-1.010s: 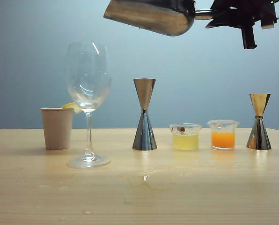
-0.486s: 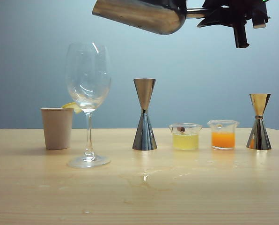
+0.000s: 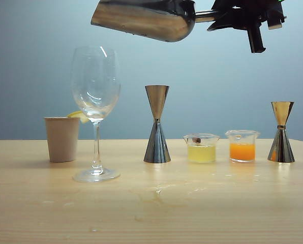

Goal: Pick up the ice scoop on the desk filled with ice cubes, pour the ice into the goblet, and finally put the scoop back on the table.

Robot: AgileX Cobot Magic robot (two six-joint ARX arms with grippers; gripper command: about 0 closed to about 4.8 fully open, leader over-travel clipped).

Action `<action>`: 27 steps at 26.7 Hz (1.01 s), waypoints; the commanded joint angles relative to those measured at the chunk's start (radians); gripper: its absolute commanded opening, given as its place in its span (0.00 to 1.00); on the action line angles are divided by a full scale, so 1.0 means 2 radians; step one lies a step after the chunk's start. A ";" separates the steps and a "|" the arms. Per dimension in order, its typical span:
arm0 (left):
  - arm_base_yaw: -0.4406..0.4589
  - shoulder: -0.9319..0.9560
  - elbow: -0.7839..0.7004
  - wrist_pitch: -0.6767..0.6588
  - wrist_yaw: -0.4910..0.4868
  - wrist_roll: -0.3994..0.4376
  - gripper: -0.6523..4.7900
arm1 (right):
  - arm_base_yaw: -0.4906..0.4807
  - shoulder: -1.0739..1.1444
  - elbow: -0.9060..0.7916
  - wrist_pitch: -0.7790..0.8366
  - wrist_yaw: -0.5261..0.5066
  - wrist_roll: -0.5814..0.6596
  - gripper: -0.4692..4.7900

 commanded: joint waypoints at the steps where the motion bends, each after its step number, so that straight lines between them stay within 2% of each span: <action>1: 0.000 -0.001 0.002 0.003 0.000 0.000 0.11 | 0.002 -0.004 0.005 0.018 0.005 -0.004 0.08; 27: 0.000 -0.001 0.002 0.003 0.000 0.000 0.11 | 0.008 -0.004 0.005 0.014 0.039 -0.047 0.08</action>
